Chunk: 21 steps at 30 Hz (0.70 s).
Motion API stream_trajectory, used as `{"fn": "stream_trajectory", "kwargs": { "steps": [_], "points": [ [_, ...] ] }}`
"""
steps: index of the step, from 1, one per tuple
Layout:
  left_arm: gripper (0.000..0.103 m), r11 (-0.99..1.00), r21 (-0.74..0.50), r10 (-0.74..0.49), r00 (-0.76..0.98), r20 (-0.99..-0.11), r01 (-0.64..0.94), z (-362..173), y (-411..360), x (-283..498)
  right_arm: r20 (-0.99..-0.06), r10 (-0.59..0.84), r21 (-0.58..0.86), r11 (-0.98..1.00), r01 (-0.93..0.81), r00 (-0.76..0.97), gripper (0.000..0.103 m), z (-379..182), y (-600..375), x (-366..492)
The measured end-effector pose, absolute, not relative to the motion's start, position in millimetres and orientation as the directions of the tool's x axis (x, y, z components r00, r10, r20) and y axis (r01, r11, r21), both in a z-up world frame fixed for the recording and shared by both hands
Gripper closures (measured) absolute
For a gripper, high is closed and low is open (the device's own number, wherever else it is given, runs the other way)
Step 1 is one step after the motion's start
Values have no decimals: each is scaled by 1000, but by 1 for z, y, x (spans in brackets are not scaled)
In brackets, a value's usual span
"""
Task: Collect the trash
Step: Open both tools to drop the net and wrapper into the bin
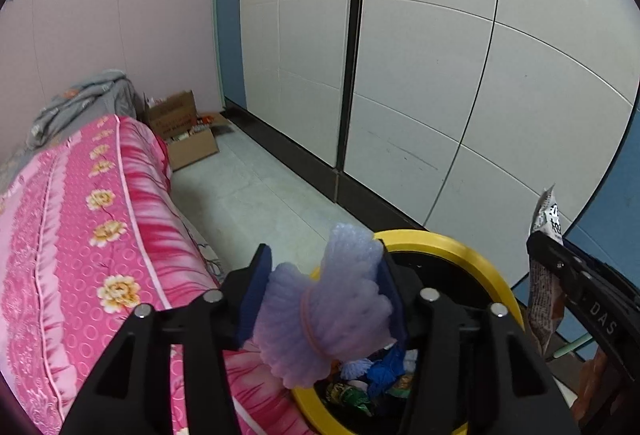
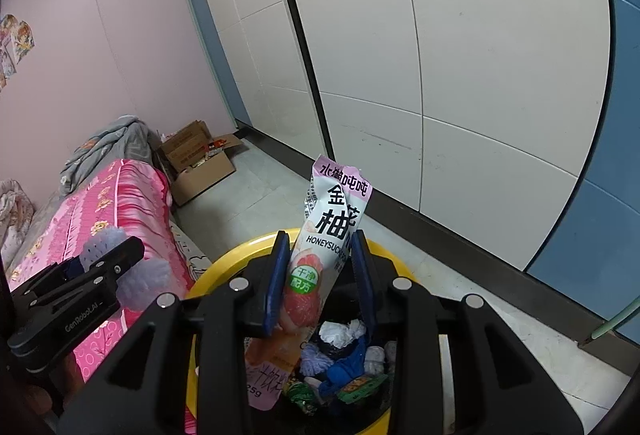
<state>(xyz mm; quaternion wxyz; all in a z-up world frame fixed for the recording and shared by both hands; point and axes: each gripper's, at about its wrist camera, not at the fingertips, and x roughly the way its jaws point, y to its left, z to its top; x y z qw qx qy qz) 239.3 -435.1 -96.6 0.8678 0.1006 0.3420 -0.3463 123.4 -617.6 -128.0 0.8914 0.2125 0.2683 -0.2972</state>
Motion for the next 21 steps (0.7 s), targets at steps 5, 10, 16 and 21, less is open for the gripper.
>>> {"fn": "stream_trajectory", "kwargs": {
  "steps": [5,10,16,21],
  "points": [
    [43,754,-98,-535,520,-666,649,-93,-429,243,-592,-416,237,728,643,690,51,-123,-615,116],
    [41,764,-162,-556,509,-657,625,-82,-410,248,-575,-416,252,729,636,705,49,-109,-609,105],
    [41,769,-192,-577,532,-620,610,-57,-386,242,-522,-435,257,739,622,733,48,-78,-593,86],
    [39,754,-196,-595,527,-607,627,-46,-379,234,-481,-454,258,744,616,750,48,-54,-580,70]
  ]
}}
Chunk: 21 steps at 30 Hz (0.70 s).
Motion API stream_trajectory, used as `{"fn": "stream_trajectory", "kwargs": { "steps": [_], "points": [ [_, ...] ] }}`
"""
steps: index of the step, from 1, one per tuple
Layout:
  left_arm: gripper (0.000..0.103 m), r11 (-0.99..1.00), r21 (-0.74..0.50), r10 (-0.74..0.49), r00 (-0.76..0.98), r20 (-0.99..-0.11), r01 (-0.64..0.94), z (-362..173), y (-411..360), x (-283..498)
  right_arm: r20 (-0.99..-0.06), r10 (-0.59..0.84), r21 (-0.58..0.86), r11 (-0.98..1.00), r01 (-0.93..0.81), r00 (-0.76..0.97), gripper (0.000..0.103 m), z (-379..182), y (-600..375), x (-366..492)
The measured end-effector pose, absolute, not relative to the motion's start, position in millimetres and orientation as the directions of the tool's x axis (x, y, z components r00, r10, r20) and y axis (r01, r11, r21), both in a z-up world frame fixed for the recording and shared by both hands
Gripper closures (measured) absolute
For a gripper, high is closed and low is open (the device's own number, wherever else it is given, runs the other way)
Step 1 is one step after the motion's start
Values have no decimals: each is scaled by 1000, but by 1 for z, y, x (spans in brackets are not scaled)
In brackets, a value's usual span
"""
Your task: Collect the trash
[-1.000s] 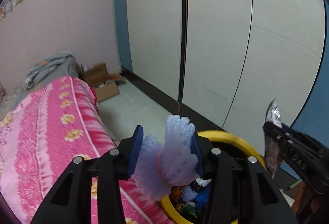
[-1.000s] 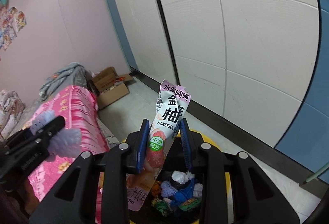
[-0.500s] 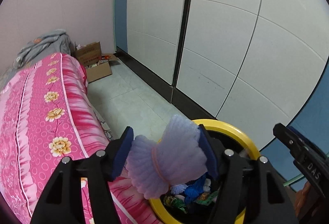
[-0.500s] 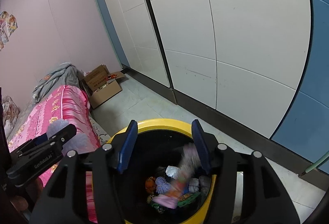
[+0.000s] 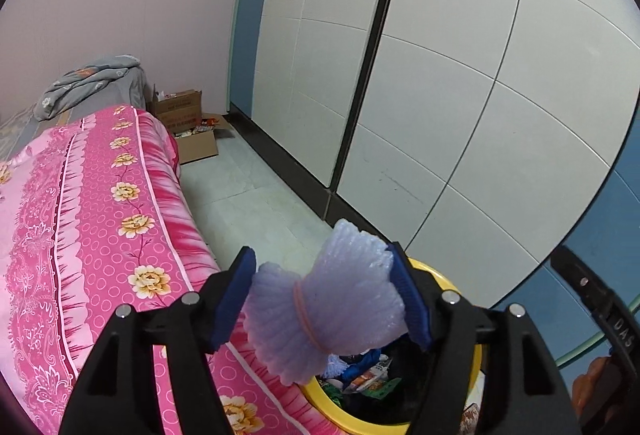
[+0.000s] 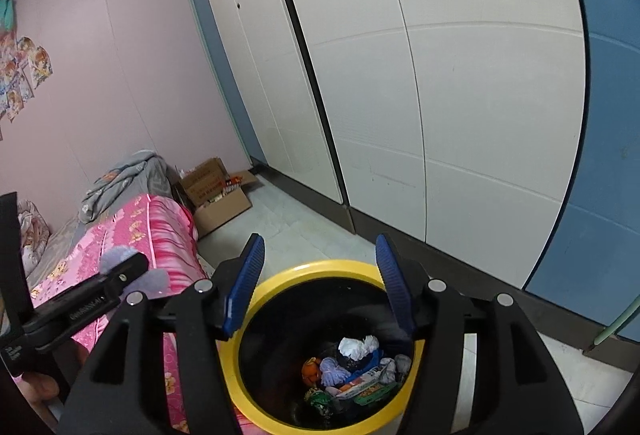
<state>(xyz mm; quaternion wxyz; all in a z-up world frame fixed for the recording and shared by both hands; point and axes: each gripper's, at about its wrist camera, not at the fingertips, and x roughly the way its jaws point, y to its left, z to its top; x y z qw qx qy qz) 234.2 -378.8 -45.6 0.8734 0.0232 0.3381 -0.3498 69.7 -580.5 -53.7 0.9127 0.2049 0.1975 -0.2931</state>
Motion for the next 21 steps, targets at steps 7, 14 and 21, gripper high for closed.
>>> {"fn": "stream_trajectory", "kwargs": {
  "steps": [7,14,21],
  "points": [
    [24,739,-219,-615,505,-605,637,-39,-370,224,-451,-460,253,756,603,765,46,-33,-568,54],
    [23,746,-219,-619,535,-575,628,-22,-351,215,-420,-464,244,770,590,780,45,-15,-554,41],
    [23,793,-212,-587,623,-518,571,6,-290,203,-393,-429,224,813,537,813,45,2,-524,43]
  ]
}}
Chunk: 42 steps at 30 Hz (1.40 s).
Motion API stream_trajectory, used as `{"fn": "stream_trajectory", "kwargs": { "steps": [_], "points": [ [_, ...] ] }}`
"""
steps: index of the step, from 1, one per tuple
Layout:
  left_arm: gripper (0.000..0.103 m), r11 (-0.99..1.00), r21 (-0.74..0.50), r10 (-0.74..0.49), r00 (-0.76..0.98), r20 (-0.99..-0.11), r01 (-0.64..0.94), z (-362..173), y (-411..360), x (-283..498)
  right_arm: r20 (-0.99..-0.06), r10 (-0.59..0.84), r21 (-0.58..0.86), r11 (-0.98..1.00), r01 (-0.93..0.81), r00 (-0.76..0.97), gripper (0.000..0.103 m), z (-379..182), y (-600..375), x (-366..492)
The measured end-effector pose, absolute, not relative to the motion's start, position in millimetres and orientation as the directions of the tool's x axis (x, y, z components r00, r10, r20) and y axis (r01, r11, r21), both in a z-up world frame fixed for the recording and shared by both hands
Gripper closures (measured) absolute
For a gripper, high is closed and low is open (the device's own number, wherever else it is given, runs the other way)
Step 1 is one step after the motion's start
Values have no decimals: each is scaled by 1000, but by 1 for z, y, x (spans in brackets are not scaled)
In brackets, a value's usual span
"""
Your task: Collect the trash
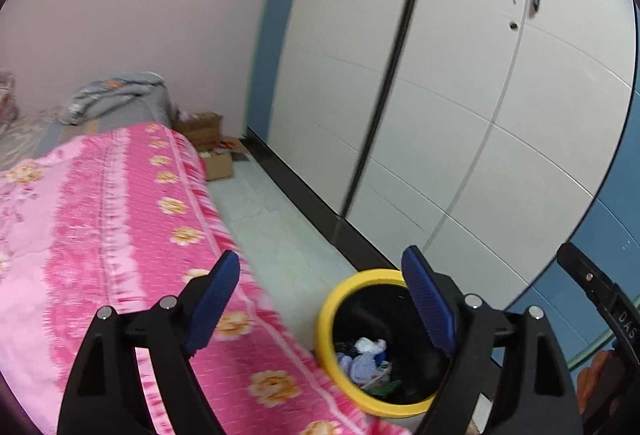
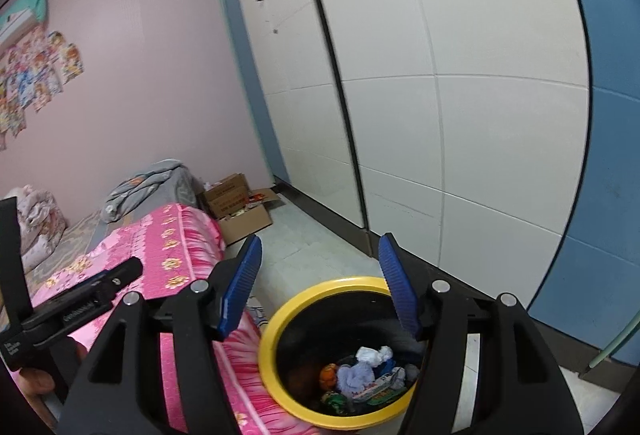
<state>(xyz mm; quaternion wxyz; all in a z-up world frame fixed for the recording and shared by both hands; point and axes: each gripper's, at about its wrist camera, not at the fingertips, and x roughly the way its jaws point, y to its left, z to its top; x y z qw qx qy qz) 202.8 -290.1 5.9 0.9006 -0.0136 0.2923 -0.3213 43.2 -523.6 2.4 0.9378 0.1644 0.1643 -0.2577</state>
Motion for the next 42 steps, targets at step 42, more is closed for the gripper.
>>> {"fn": "stream_trajectory", "kwargs": {
  "steps": [42],
  "points": [
    [8,994,-100,-62,960,-273,35,54,12,36,-276,-84,70,992,107,957,8,32,-261,49]
  ]
}}
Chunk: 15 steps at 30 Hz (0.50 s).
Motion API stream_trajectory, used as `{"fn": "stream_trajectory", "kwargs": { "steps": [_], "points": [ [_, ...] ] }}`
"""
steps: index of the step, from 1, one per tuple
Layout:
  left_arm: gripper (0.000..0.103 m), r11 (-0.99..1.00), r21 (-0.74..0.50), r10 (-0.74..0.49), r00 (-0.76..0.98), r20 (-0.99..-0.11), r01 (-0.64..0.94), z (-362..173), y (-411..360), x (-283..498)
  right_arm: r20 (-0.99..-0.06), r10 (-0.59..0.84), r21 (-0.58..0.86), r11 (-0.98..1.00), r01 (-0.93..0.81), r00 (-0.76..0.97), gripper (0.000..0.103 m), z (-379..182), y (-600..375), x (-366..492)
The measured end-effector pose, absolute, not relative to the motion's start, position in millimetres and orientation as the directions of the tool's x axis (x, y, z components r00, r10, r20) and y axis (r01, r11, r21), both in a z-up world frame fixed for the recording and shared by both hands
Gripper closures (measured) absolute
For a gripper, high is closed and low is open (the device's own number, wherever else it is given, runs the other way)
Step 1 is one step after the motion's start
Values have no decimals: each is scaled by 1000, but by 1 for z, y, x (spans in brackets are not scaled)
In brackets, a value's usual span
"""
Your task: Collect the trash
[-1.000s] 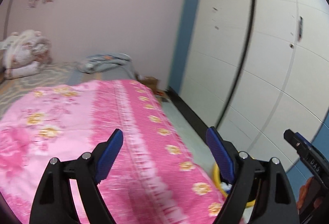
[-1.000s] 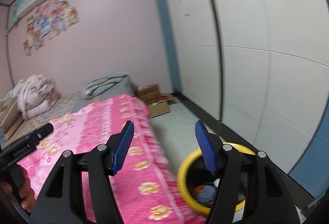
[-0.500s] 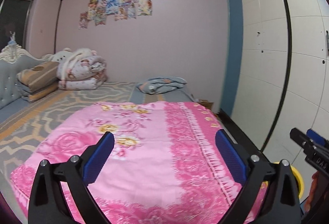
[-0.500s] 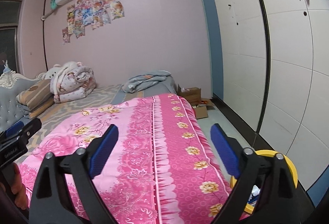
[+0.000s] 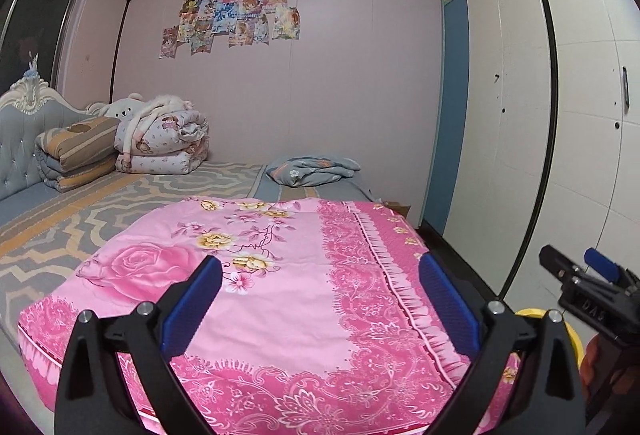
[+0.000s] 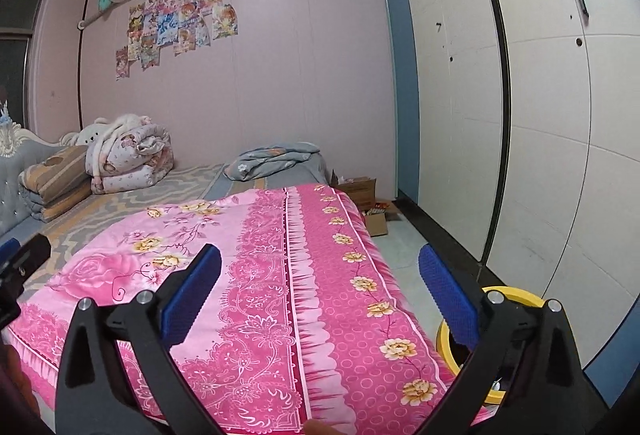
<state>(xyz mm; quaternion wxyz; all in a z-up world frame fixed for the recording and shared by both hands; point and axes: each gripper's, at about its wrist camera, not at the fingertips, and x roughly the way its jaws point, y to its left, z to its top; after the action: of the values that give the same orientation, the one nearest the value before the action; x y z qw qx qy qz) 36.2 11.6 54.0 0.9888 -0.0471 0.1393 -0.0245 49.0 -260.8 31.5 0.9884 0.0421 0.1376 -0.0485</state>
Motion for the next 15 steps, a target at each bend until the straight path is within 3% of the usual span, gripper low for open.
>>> {"fn": "stream_trajectory", "kwargs": {
  "steps": [15],
  "points": [
    [8,989,-127,-105,962,-251,75,49,4,23,-256,-93,77,990,116,962,8,28,-267,35]
  ]
}}
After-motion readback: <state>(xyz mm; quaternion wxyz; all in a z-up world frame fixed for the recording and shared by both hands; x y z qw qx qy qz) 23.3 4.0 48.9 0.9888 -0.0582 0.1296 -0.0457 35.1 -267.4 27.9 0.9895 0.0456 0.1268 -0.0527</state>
